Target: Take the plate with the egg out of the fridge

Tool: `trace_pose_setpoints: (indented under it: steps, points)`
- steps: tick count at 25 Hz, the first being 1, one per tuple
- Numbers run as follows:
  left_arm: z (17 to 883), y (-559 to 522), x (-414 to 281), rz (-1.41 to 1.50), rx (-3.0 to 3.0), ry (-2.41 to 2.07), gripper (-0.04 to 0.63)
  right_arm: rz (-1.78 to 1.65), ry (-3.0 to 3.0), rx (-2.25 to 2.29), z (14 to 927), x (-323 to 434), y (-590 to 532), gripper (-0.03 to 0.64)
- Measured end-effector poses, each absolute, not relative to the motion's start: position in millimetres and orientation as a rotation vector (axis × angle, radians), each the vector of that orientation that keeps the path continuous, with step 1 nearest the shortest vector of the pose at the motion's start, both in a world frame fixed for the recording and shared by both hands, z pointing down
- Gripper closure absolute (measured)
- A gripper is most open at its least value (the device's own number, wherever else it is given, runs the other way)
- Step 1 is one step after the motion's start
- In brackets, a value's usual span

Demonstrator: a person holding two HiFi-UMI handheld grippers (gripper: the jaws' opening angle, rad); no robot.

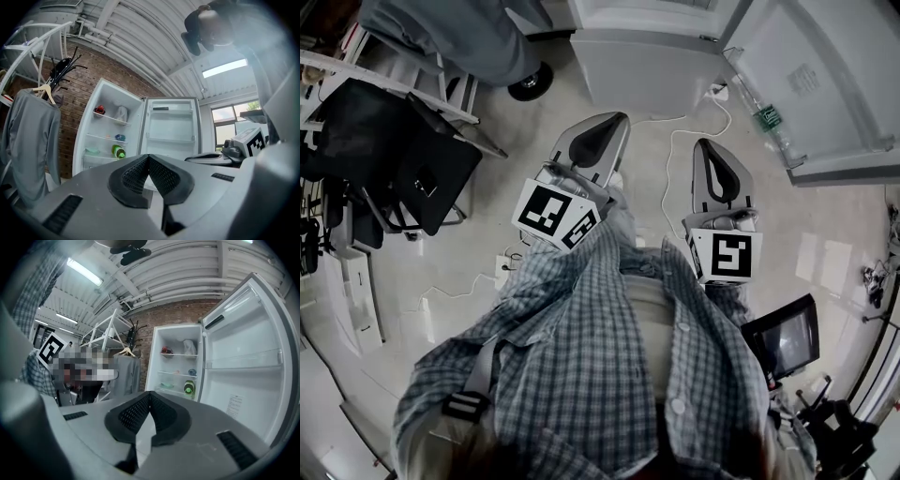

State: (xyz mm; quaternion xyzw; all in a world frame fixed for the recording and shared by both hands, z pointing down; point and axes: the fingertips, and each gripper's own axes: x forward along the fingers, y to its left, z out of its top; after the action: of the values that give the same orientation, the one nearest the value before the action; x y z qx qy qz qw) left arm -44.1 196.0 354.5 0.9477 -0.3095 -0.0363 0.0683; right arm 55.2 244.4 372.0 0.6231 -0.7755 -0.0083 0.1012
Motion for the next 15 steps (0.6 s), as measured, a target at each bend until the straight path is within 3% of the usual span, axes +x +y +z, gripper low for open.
trace_pose_setpoints:
  steps: [15]
  points:
    - [352.8,59.0,-38.3,-0.143,2.896,-0.838,0.589,-0.09,-2.279,1.837,360.6,36.4,98.6,0.609]
